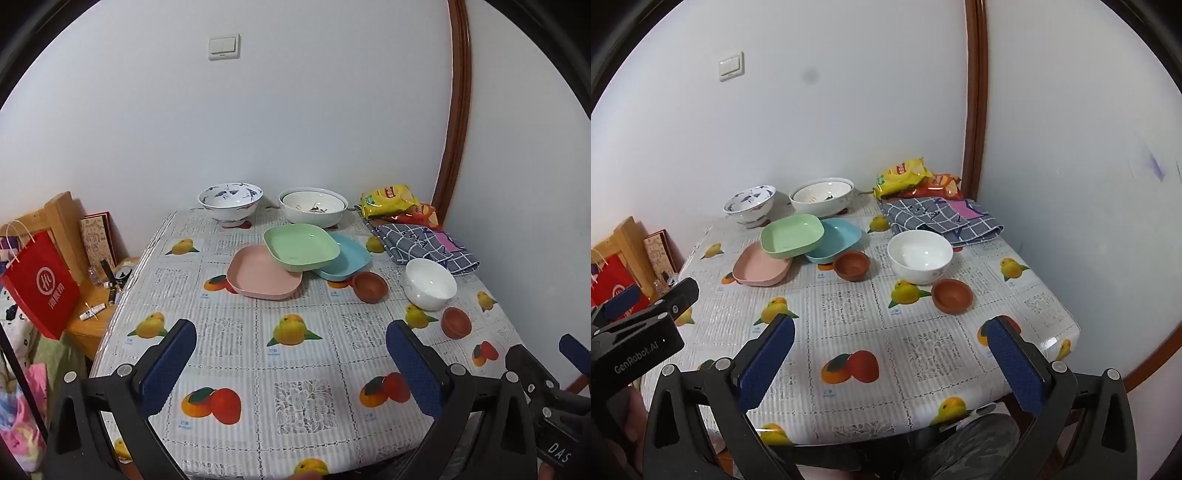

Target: Organize plates and bowls

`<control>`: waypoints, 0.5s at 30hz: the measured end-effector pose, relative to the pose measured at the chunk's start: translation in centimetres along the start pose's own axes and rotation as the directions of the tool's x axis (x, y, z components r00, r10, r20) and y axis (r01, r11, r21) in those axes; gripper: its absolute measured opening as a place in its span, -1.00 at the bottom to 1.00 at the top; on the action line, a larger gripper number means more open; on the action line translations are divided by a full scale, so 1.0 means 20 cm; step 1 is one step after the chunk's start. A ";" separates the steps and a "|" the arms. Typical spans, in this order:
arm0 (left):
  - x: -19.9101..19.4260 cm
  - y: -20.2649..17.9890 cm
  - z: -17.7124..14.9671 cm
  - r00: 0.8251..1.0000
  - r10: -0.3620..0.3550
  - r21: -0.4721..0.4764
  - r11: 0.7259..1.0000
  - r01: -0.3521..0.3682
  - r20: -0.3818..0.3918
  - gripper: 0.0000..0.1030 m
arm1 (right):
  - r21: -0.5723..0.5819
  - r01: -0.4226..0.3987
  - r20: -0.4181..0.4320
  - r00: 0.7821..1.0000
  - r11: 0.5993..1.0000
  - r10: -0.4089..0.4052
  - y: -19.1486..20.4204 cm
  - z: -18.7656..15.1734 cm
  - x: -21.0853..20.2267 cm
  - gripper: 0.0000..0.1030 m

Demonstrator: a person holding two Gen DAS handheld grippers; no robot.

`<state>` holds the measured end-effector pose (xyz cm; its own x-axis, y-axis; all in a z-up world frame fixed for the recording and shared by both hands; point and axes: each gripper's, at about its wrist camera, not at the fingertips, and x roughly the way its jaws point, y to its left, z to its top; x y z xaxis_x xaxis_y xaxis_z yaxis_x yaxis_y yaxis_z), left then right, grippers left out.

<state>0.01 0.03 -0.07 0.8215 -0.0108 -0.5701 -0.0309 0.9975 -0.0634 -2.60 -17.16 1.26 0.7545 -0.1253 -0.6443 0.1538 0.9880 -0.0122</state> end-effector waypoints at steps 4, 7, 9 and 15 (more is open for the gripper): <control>0.00 0.02 0.02 0.999 -0.026 -0.018 1.000 0.025 -0.037 1.00 | -0.013 0.014 -0.008 1.000 1.000 -0.014 0.02 0.00 -0.02 0.99; 0.01 0.00 0.05 0.999 -0.009 0.010 1.000 0.009 -0.051 1.00 | -0.021 0.010 0.007 1.000 1.000 -0.010 0.02 -0.01 -0.06 0.99; -0.02 -0.02 0.03 0.999 -0.001 0.023 1.000 0.002 -0.036 1.00 | -0.013 -0.001 -0.002 1.000 1.000 0.001 0.00 -0.01 -0.05 0.99; -0.03 -0.01 0.02 0.999 -0.002 0.021 1.000 0.003 -0.034 1.00 | -0.008 -0.004 0.002 1.000 1.000 0.004 0.01 0.00 -0.10 0.99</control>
<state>-0.29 -0.11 0.54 0.8019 -0.0150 -0.5972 -0.0170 0.9987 -0.0480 -4.09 -16.77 2.60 0.7566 -0.1213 -0.6425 0.1455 0.9892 -0.0155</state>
